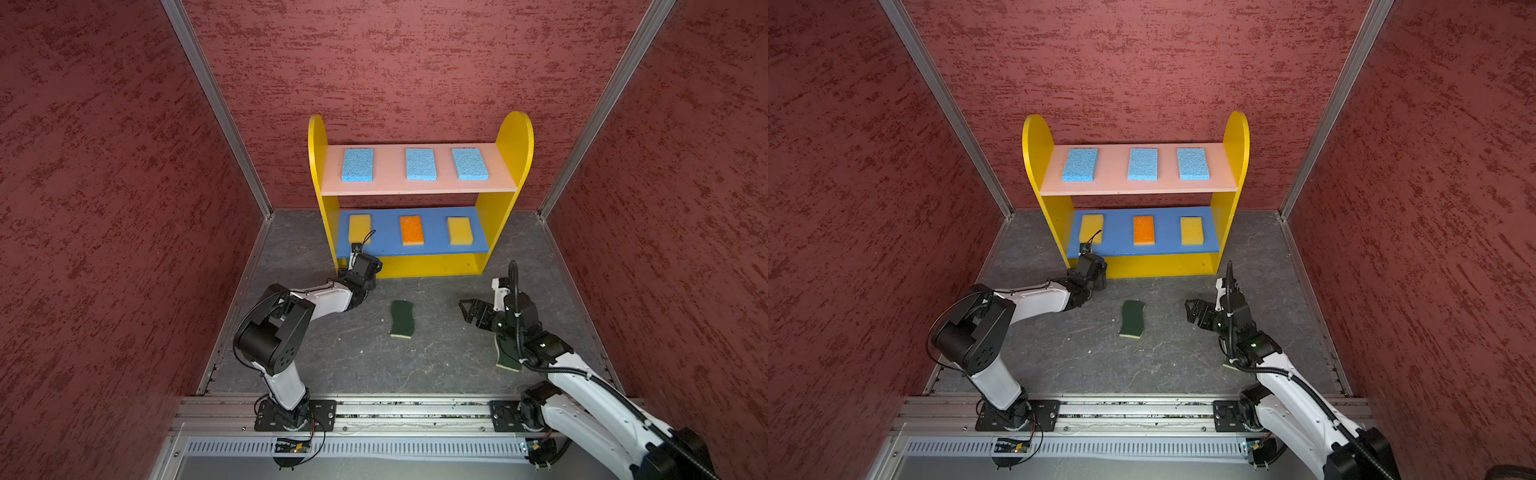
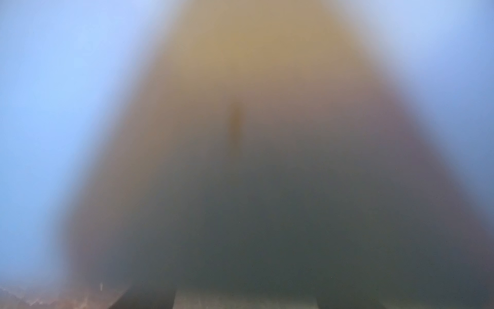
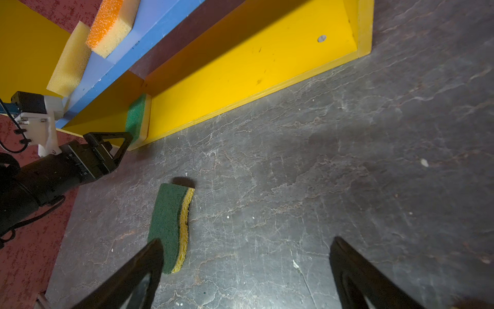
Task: Arrange cleaning sponges on a shelf
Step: Place the cleaning sponge on the shelf.
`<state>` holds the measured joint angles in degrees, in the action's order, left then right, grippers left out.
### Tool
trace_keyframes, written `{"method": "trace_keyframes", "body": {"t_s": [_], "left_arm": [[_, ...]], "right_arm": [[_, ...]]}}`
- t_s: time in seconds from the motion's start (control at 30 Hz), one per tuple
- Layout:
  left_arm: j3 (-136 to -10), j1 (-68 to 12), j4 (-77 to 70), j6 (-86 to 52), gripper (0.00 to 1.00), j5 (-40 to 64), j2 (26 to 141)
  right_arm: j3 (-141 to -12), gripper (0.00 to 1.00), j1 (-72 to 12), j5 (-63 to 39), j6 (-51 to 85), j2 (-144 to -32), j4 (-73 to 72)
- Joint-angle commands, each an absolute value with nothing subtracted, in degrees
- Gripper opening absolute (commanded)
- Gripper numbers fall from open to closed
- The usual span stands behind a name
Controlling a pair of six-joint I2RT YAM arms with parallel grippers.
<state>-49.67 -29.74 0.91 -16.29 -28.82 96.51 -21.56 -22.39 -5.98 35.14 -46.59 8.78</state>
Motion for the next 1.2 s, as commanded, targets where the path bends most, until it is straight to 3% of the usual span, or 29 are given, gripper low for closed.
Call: {"method": "trace_keyframes", "body": {"t_s": [0.0,0.47,0.73,1.17], "left_arm": [[-49.0,-31.3,4.0,-17.0,0.77,-30.4,91.7],[-42.0,-31.7,16.3,-23.9,0.78,-28.6,67.0],[-36.2,-30.0,20.8,-32.3,0.78,-25.1,61.0],[-23.5,-23.2,-0.7,-43.7,0.66,-12.3,61.0]], "right_arm": [[-21.9,0.97,-22.0,-4.6,34.4,-45.7,9.0],[-23.8,0.96,-22.0,-8.3,34.9,-46.3,10.2],[-24.1,0.94,-22.1,-11.4,37.2,-47.6,8.6],[-23.6,0.94,-22.1,-13.4,38.6,-48.1,6.6]]}}
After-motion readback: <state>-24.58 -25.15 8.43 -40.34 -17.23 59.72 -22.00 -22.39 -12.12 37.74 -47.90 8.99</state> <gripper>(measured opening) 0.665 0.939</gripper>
